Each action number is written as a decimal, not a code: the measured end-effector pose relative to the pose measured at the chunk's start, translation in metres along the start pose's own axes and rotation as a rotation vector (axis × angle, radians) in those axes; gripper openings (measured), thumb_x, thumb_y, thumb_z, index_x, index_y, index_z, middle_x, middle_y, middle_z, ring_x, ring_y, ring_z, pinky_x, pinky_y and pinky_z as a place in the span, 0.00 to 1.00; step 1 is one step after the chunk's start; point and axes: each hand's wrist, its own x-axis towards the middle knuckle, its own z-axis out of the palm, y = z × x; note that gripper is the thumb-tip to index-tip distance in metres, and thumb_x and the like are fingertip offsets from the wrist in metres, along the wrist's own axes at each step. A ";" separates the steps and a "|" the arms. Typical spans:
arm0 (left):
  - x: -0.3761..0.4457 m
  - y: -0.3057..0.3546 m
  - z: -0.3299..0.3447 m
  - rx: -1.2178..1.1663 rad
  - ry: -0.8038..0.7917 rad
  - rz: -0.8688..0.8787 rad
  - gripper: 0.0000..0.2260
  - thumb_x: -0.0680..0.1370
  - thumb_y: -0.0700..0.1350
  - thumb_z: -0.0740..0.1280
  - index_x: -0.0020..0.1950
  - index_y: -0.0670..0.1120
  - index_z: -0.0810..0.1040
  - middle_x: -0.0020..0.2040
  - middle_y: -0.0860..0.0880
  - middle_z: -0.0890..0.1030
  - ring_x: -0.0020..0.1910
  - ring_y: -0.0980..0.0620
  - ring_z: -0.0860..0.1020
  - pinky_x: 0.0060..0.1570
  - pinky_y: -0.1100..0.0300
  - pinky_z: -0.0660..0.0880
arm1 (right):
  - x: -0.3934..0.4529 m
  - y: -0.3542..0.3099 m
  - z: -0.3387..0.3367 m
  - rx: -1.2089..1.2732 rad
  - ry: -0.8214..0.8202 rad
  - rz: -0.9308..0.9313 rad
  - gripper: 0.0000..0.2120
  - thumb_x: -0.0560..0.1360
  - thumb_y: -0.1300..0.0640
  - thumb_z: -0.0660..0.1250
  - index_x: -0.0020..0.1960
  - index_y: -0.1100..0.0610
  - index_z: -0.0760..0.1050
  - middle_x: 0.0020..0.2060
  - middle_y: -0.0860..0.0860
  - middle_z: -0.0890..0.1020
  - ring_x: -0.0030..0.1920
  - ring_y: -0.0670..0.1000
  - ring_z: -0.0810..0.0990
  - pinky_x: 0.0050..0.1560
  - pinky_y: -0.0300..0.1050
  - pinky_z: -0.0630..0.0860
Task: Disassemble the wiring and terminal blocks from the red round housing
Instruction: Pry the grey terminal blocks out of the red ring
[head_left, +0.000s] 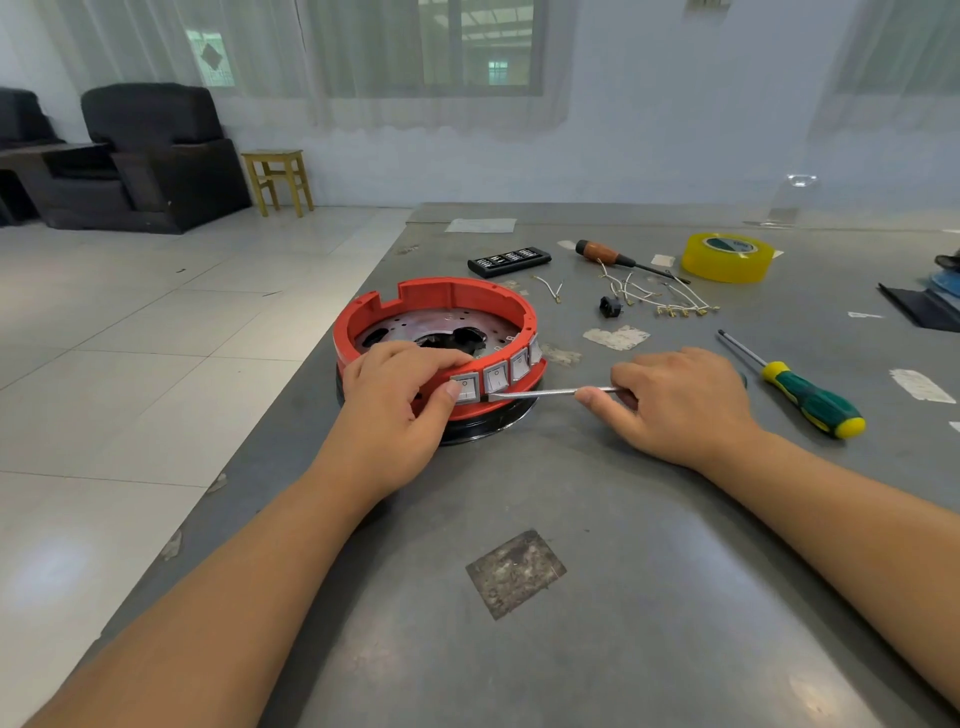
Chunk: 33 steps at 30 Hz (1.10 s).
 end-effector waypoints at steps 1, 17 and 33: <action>0.000 0.000 0.000 -0.002 0.008 0.005 0.17 0.81 0.51 0.64 0.69 0.56 0.81 0.57 0.67 0.75 0.64 0.65 0.64 0.69 0.52 0.59 | -0.004 -0.001 -0.004 -0.005 0.006 0.023 0.34 0.79 0.28 0.43 0.30 0.53 0.65 0.25 0.47 0.71 0.27 0.53 0.71 0.29 0.43 0.63; 0.001 0.008 0.005 0.001 0.056 -0.043 0.17 0.80 0.56 0.63 0.67 0.57 0.81 0.54 0.64 0.76 0.64 0.61 0.65 0.68 0.55 0.58 | -0.008 -0.017 -0.021 -0.069 0.102 0.102 0.33 0.81 0.30 0.47 0.28 0.51 0.66 0.23 0.45 0.67 0.24 0.50 0.65 0.31 0.40 0.49; 0.001 0.010 0.003 0.018 -0.059 -0.025 0.16 0.82 0.56 0.58 0.67 0.56 0.77 0.58 0.60 0.76 0.64 0.56 0.65 0.67 0.58 0.52 | 0.035 -0.001 0.010 0.131 0.112 -0.054 0.36 0.76 0.23 0.45 0.28 0.52 0.65 0.24 0.47 0.69 0.27 0.52 0.67 0.32 0.44 0.55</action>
